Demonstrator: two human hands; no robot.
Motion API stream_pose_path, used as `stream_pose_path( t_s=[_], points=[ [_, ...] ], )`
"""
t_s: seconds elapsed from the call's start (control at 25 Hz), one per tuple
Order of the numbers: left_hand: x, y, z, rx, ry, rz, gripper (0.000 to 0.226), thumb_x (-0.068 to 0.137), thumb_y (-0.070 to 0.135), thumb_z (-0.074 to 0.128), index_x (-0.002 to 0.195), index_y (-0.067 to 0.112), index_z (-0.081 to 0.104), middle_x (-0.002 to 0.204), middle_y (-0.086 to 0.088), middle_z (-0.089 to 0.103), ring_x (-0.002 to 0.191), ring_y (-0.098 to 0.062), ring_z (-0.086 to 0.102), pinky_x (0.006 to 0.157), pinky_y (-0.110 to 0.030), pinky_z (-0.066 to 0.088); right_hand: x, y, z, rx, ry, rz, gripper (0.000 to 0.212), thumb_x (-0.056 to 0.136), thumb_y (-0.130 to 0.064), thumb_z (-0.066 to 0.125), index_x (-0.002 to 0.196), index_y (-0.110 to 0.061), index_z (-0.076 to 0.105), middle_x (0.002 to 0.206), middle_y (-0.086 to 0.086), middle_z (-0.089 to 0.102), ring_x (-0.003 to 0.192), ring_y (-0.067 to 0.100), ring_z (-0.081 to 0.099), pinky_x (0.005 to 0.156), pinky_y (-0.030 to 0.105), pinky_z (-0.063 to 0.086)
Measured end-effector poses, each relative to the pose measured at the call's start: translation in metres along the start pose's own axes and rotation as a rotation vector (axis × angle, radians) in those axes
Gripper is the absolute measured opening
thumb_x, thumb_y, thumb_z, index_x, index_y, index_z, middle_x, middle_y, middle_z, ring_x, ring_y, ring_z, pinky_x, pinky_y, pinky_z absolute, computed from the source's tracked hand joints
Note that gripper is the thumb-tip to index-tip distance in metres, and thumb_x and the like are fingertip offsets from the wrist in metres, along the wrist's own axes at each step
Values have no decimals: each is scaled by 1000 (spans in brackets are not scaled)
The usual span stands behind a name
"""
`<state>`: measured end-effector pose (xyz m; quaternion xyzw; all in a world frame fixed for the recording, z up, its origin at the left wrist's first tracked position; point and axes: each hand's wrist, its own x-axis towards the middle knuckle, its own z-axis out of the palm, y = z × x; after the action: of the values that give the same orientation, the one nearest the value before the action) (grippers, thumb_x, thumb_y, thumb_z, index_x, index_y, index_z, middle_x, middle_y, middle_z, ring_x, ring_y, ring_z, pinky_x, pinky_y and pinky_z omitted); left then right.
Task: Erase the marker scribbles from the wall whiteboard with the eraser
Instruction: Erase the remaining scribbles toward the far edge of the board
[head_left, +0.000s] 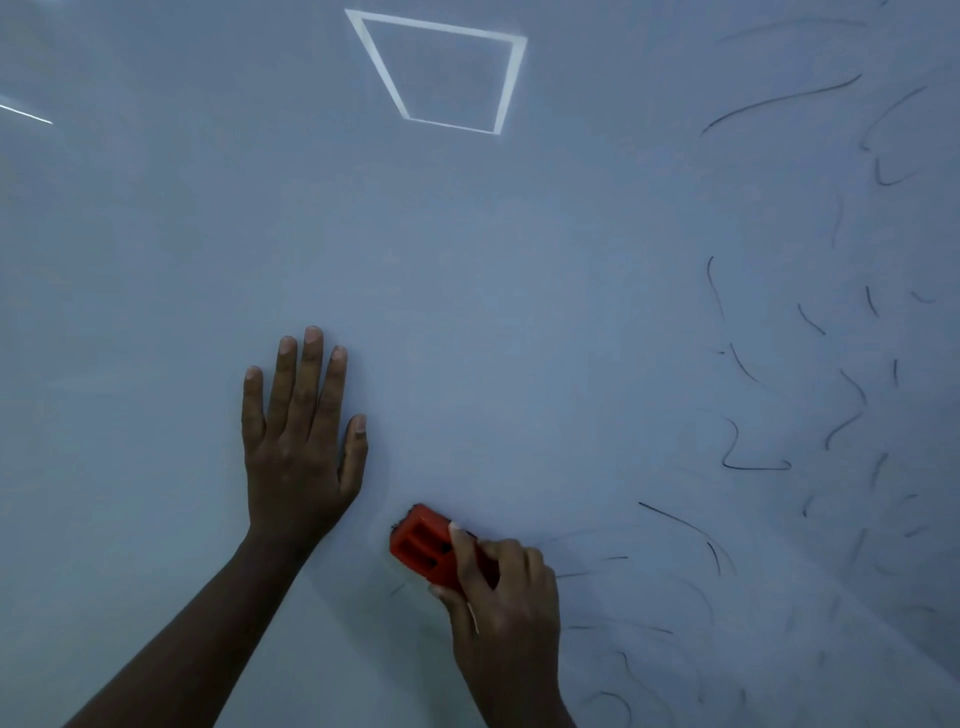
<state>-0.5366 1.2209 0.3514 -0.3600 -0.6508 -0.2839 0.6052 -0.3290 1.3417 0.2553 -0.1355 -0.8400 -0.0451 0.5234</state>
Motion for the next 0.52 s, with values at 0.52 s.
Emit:
stream_pose_path(
  t_s=[0.52],
  points=[
    [-24, 2, 0, 2, 11, 4, 64, 110, 26, 45, 168, 5, 26, 177, -14, 16, 164, -34, 17, 132, -57, 13, 33, 22, -21, 249, 243, 432, 56, 93, -32, 75, 145, -17, 59, 108, 1, 49, 97, 24, 51, 78, 43, 55]
  ],
)
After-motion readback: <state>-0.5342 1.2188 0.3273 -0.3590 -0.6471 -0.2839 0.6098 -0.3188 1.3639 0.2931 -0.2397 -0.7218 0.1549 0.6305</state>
